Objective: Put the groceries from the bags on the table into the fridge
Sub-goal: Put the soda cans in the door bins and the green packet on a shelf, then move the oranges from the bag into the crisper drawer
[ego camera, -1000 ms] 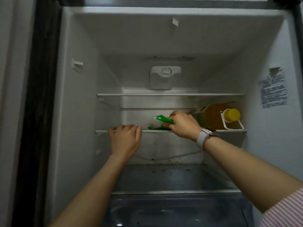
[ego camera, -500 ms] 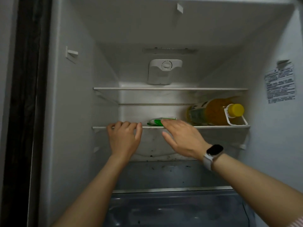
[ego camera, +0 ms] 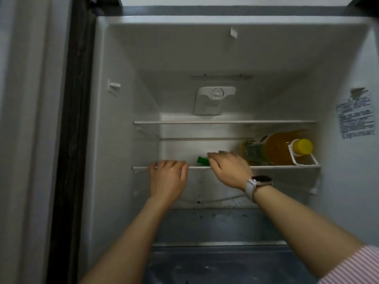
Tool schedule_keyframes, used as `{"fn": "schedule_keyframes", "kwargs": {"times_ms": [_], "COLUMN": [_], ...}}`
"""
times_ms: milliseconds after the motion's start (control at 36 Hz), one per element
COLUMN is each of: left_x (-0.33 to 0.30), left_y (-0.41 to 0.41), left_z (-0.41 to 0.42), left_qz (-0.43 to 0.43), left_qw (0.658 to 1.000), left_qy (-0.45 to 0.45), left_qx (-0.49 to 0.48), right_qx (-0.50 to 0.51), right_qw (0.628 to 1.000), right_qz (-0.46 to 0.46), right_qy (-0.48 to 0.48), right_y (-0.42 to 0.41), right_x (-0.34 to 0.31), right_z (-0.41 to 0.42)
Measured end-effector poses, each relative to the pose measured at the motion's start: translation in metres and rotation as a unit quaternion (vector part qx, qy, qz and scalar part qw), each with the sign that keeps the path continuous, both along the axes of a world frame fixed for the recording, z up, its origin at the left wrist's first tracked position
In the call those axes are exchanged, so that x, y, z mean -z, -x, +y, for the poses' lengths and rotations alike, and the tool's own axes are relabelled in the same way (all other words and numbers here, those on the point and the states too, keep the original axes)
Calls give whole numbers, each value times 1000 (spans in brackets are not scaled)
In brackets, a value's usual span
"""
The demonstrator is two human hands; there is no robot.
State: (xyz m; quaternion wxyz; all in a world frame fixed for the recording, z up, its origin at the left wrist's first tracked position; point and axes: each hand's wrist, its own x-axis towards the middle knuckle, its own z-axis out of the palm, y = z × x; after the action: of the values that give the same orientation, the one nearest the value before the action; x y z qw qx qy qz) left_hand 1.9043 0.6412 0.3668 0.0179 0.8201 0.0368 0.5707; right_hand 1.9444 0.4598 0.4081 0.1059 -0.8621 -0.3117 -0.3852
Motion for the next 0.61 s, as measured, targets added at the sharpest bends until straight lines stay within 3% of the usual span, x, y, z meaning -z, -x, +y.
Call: {"fn": "schedule_keyframes", "kwargs": {"times_ms": [167, 278, 417, 500, 611], "left_x": [10, 41, 129, 197, 286], "left_y": [41, 84, 154, 210, 300], "left_z": [-24, -60, -91, -108, -122], "left_qz": [-6, -30, -49, 13, 101], "left_qw": [987, 976, 978, 972, 958], "left_qy": [151, 192, 184, 221, 269], "left_qx": [59, 101, 88, 74, 20], "right_qx": [-108, -134, -187, -221, -246], "right_qw": [983, 972, 953, 925, 891], "right_qz": [-90, -94, -8, 98, 254], "right_qy": [-117, -169, -239, -292, -284], "right_y": [29, 64, 129, 180, 260], "right_x": [39, 78, 158, 222, 306], "right_z": [-26, -41, -60, -71, -81]}}
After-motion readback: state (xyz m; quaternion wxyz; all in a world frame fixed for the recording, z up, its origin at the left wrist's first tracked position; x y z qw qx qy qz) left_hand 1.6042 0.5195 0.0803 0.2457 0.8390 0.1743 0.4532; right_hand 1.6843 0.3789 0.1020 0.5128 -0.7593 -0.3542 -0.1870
